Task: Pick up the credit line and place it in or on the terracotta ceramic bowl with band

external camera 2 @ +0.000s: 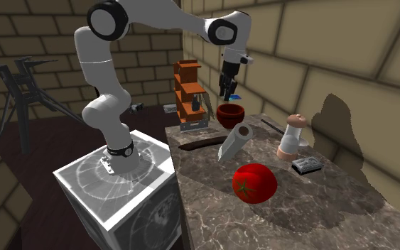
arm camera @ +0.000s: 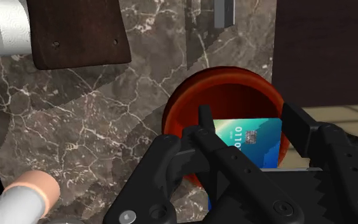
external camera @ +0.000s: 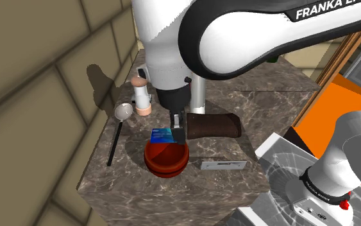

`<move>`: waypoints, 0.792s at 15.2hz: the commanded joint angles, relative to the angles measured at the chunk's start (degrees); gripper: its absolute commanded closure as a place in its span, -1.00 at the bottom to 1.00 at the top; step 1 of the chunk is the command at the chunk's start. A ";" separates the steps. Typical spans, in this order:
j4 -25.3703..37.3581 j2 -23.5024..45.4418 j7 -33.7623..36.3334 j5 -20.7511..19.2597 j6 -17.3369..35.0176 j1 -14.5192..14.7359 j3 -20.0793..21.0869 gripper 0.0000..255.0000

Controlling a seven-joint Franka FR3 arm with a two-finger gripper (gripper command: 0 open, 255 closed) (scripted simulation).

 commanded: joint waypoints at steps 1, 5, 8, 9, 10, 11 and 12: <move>-1.17 0.29 0.09 -0.07 1.47 0.04 0.04 1.00; -3.67 0.81 0.18 -0.22 4.48 0.08 0.08 1.00; -5.41 1.34 0.28 -0.38 6.71 0.11 0.11 1.00; -5.97 1.54 0.32 -0.44 7.46 0.13 0.12 1.00; -6.85 1.90 0.39 -0.56 8.68 0.15 0.13 1.00; -6.87 1.88 0.39 -0.55 8.68 0.15 0.13 1.00; -6.86 1.89 0.39 -0.55 8.68 0.15 0.13 1.00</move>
